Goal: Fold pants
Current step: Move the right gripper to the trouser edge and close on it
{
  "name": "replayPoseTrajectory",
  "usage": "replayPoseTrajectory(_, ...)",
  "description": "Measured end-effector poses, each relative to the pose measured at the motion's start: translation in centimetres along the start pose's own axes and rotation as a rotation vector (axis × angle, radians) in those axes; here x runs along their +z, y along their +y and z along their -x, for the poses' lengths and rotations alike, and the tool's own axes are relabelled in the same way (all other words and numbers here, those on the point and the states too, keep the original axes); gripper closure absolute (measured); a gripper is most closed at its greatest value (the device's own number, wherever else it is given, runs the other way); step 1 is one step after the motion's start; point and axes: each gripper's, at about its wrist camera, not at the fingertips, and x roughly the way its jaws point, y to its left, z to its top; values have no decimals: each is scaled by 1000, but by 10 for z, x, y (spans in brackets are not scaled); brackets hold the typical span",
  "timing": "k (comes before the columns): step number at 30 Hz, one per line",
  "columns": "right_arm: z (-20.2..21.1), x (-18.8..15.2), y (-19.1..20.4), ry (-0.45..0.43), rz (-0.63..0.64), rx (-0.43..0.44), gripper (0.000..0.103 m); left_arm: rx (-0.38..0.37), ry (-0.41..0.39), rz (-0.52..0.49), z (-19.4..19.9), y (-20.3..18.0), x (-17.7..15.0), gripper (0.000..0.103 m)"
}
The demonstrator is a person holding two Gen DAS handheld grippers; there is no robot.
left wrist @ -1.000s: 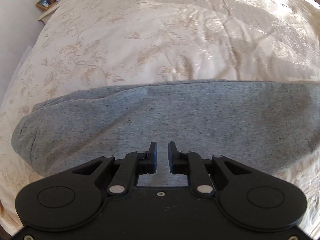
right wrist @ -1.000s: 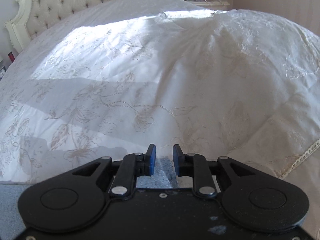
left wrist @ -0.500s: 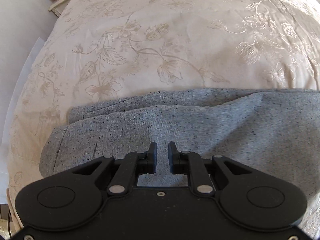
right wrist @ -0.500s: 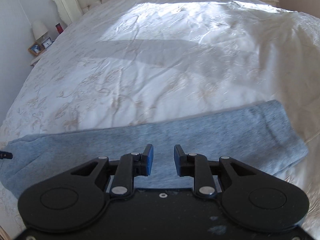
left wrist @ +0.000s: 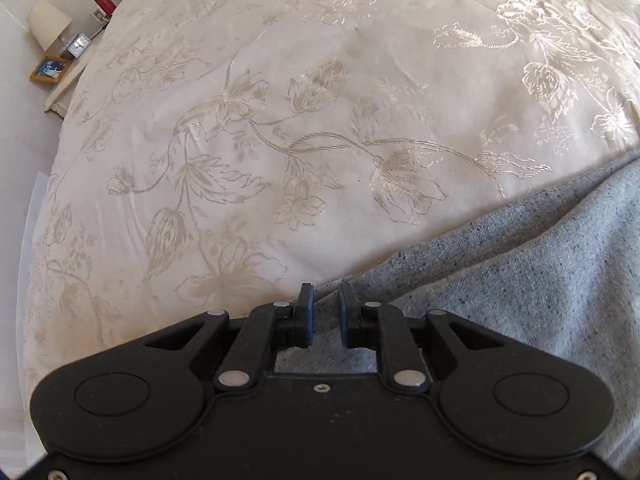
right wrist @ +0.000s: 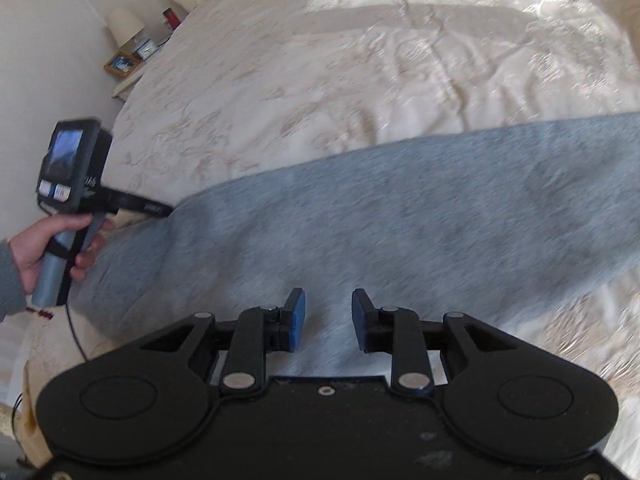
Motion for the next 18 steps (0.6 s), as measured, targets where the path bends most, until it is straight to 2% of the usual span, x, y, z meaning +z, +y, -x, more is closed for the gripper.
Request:
replayPoseTrajectory(5,-21,-45,57,149,71,121,72,-65,-21,66,26,32,-28,79)
replayPoseTrajectory(10,-49,-73,88,252,66,146,71,-79,-28,125,43,46,-56,80)
replayPoseTrajectory(13,-64,-74,93,259,-23,121,70,-49,-39,113,47,54,-64,80)
replayPoseTrajectory(15,-69,-71,92,233,-71,113,69,-51,-46,120,52,61,-70,80)
replayPoseTrajectory(18,-80,-61,92,192,-98,54,69,-60,-44,139,52,68,-72,80)
